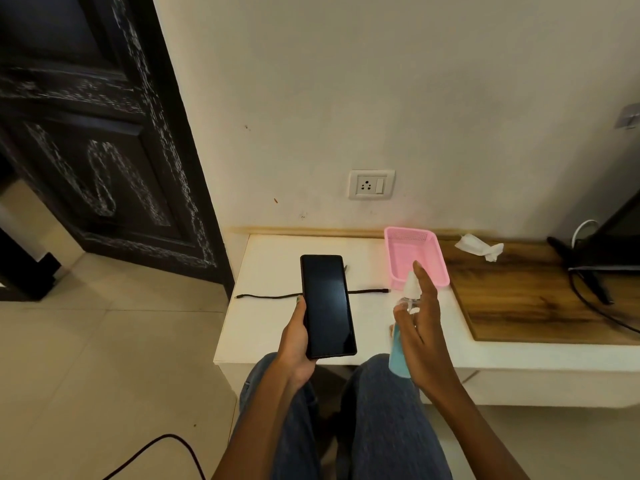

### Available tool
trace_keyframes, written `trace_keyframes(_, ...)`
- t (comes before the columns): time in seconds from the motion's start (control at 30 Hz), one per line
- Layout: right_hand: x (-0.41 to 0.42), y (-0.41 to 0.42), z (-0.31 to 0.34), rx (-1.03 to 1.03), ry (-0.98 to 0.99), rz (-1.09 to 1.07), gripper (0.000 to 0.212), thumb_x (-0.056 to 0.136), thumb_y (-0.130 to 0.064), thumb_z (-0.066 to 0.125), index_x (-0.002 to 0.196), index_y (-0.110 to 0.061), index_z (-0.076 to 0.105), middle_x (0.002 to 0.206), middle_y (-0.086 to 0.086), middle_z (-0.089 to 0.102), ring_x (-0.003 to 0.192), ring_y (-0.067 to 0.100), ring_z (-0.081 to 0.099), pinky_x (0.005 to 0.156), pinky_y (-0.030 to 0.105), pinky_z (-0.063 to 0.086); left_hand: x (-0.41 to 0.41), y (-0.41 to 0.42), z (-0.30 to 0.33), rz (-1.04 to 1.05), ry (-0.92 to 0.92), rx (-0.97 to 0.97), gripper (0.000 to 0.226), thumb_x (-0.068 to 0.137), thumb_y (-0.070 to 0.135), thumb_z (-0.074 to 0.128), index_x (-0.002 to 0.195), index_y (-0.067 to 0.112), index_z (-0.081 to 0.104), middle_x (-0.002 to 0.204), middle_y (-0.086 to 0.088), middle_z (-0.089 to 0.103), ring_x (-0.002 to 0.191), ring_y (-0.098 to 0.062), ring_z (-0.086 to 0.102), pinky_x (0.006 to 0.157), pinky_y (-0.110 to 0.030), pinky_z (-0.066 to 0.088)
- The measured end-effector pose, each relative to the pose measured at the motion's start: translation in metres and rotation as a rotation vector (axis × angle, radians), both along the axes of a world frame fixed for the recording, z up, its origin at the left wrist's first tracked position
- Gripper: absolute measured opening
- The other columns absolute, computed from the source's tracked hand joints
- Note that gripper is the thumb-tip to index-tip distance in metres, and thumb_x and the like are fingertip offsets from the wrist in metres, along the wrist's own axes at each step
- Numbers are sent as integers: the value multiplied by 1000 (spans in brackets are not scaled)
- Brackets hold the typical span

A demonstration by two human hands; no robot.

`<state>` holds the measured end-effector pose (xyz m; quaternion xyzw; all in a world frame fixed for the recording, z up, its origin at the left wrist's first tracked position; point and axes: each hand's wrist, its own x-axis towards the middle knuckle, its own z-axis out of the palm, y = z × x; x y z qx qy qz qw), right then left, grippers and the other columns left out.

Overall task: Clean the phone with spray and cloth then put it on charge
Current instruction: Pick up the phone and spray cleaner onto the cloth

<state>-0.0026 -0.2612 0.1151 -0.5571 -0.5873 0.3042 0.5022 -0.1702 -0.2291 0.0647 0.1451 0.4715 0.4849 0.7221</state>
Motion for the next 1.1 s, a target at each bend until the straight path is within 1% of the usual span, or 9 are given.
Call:
trace_keyframes(0.07, 3, 9, -6, -9, 45, 9, 59, 92, -18, 51, 138, -35, 17, 152, -4, 17, 133, 12, 29, 109, 44, 32, 0, 0, 0, 3, 7, 6, 43, 96, 50, 38, 119, 21, 59, 115, -10, 68, 104, -28, 64, 100, -51, 47)
trace_keyframes(0.13, 5, 18, -14, -48, 84, -3, 65, 90, -9, 56, 137, -35, 18, 151, 0, 21, 131, 19, 34, 105, 46, 37, 1, 0, -1, 4, 11, 7, 41, 96, 50, 38, 117, 22, 59, 113, -9, 68, 104, -28, 65, 96, -50, 50)
trace_keyframes(0.2, 6, 26, -25, -109, 77, -48, 66, 87, -11, 61, 137, -33, 24, 146, 2, 30, 125, 22, 42, 101, 48, 42, 0, 0, -3, 7, 8, 0, 39, 96, 50, 38, 114, 22, 59, 110, -8, 69, 100, -27, 66, 88, -46, 54)
trace_keyframes(0.3, 5, 41, -44, -212, 42, -128, 51, 84, -18, 66, 126, -27, 38, 135, 3, 46, 120, 23, 49, 102, 49, 41, 0, 1, -6, 5, 18, -10, 38, 95, 51, 37, 108, 24, 60, 107, -7, 69, 97, -25, 66, 75, -39, 57)
trace_keyframes(0.37, 5, 52, -52, -253, 11, -152, 43, 83, -18, 68, 118, -26, 44, 129, 3, 53, 117, 22, 51, 104, 46, 40, 0, 2, -7, 4, 21, -18, 37, 95, 51, 37, 105, 24, 60, 106, -7, 69, 97, -25, 66, 74, -39, 56)
trace_keyframes(0.43, 3, 65, -60, -286, -9, -161, 43, 82, -15, 69, 119, -17, 49, 128, 7, 55, 115, 23, 53, 102, 40, 40, 0, 4, -7, 3, 34, -30, 36, 95, 50, 37, 102, 24, 61, 104, -6, 69, 94, -24, 66, 73, -38, 55)
trace_keyframes(0.6, 0, 93, -83, -402, -60, -139, 47, 84, -15, 68, 126, -9, 48, 131, 10, 54, 117, 27, 53, 99, 33, 40, -1, 11, -8, -1, 66, -63, 38, 95, 51, 36, 104, 24, 61, 106, -6, 69, 96, -24, 66, 83, -41, 54)
trace_keyframes(0.9, 4, 124, -119, -518, -62, -154, 54, 81, -12, 70, 129, -5, 46, 133, 12, 53, 119, 30, 52, 102, 36, 41, 0, 25, -16, -21, 68, -94, 38, 96, 50, 36, 106, 25, 62, 112, -7, 68, 101, -24, 65, 95, -45, 50)
trace_keyframes(1.1, 8, 130, -129, -511, -101, -143, 54, 81, -13, 70, 129, -6, 45, 132, 13, 53, 118, 28, 52, 101, 35, 42, 4, 29, -18, -30, 69, -128, 46, 97, 50, 33, 126, 21, 53, 123, -10, 63, 108, -27, 61, 98, -47, 48)
